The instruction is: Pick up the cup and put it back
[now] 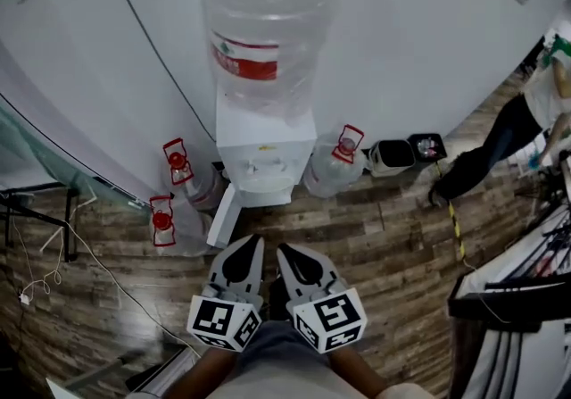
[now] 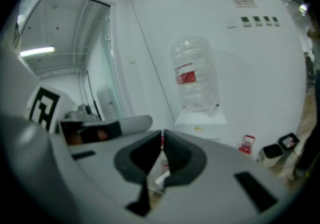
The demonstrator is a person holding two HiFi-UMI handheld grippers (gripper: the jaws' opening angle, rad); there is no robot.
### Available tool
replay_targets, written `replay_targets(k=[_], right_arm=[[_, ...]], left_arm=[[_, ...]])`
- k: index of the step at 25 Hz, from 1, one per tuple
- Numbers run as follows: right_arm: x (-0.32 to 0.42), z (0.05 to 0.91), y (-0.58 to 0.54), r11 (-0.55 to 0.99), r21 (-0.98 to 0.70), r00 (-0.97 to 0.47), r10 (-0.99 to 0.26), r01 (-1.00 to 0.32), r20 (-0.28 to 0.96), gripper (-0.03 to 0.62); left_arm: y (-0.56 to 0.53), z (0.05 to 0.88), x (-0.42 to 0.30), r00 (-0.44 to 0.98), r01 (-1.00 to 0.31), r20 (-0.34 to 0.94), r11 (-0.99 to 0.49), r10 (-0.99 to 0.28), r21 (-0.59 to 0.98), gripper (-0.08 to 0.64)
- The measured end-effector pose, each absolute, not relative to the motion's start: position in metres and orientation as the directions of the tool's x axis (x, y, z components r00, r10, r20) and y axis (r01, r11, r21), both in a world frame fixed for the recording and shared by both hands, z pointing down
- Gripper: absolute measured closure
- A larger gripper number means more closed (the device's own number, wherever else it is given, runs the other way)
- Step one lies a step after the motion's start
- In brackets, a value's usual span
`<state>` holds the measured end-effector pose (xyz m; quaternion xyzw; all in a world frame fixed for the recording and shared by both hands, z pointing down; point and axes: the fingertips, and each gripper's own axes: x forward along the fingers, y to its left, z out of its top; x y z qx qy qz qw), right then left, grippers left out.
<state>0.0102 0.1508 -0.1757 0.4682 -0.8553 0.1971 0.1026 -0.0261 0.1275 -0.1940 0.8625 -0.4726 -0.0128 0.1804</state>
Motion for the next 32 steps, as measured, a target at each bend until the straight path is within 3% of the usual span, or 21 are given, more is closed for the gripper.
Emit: replay_targets(k=[16,26,32], right_arm=[[0.045,-0.132,0.076,0.539,-0.344,-0.64,-0.655,-0.769,0.402,0.568],[0.038,-0.122,0.082,0.521,-0.267,-0.584,-0.694,-0.811,0.421,0.568],[0.027,-0.107,0.075,0.537,-0.226,-0.582,-0.748,-0.813,0.319,0.569]], left_arm=[[0.058,-0.153,0.012,0.481,-0.866,0.259,-0.408,-0.837,0.29,0.554],[0.06,-0.136,-0.008,0.511,-0.844,0.245,-0.428,-0.824,0.323,0.554],[0.055,-0.107,-0.025,0.512,-0.844,0.218,-0.439,-0.831,0.309,0.554]])
